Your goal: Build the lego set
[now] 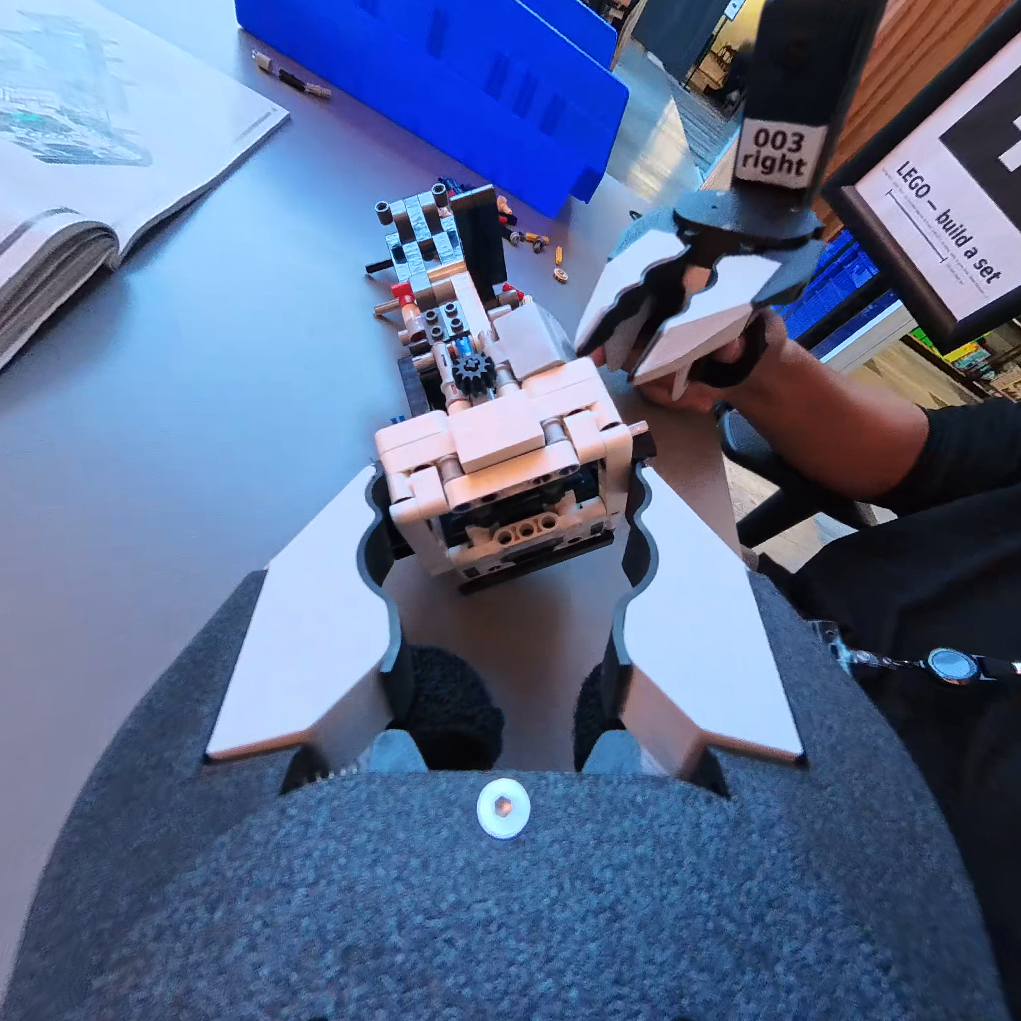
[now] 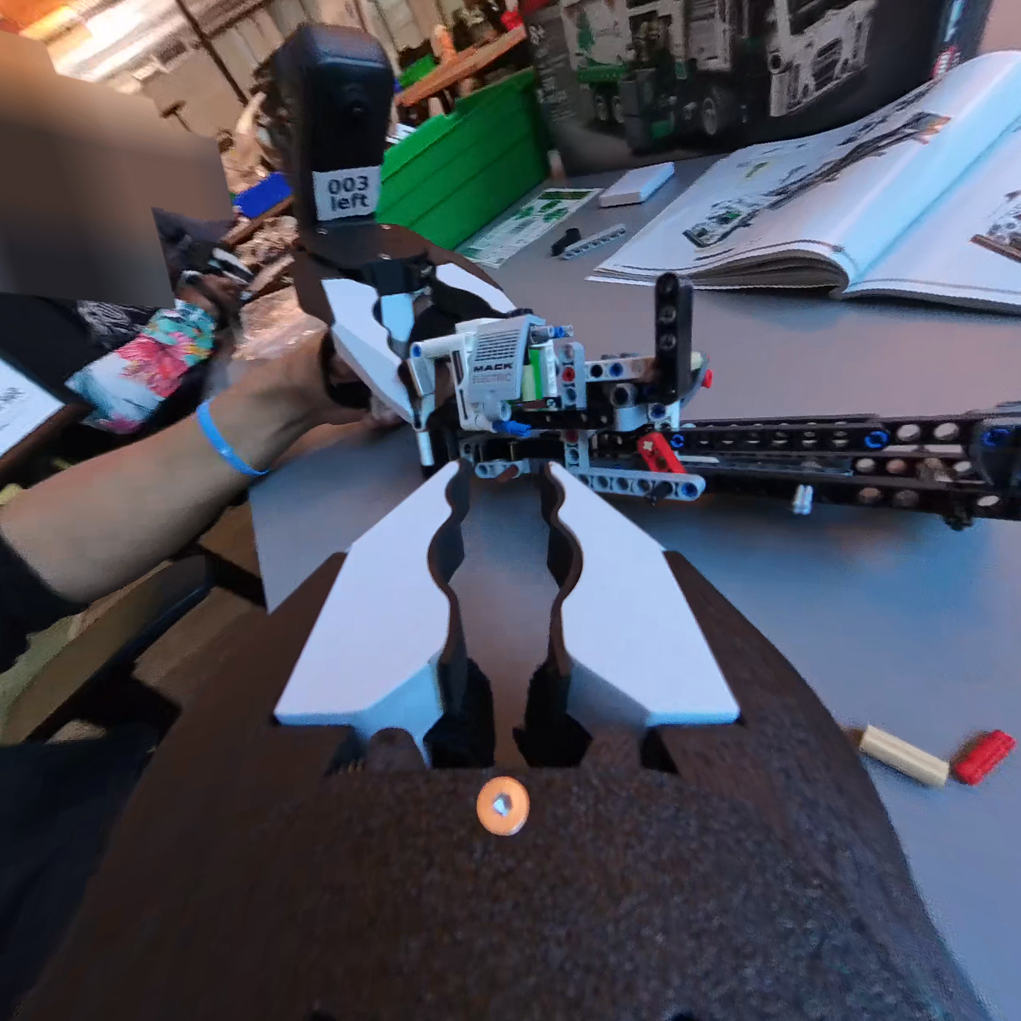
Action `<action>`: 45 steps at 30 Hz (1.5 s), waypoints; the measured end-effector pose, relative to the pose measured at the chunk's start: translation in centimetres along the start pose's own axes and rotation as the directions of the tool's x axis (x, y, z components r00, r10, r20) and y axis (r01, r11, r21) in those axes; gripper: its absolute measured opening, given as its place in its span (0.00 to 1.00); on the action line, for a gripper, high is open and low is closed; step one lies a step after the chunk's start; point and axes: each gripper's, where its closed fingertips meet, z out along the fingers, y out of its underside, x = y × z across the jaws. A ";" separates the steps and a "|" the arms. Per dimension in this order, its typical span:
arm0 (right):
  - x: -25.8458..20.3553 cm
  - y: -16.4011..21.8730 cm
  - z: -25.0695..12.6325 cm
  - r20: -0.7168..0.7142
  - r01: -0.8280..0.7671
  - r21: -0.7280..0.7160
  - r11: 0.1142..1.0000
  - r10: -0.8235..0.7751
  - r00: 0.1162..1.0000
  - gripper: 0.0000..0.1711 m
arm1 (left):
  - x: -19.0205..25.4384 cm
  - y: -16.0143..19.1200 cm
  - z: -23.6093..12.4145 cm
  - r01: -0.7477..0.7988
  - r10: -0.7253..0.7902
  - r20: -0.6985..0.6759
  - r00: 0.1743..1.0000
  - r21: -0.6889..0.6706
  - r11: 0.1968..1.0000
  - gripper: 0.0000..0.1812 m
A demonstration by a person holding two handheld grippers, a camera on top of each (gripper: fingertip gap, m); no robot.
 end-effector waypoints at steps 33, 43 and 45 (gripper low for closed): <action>-0.9 1.7 3.0 -0.182 0.213 -0.150 0.966 -0.239 0.954 0.24 | 0.4 0.4 0.3 -0.163 0.164 0.107 0.981 -0.021 0.986 0.46; -0.3 1.4 2.5 -0.203 0.217 -0.139 0.966 -0.243 0.949 0.18 | 0.4 0.4 0.3 -0.158 0.159 0.105 0.982 -0.019 0.987 0.46; 0.4 1.0 1.7 -0.252 0.251 -0.146 0.957 -0.281 0.926 0.16 | 0.3 0.3 0.2 -0.147 0.148 0.101 0.984 -0.015 0.989 0.46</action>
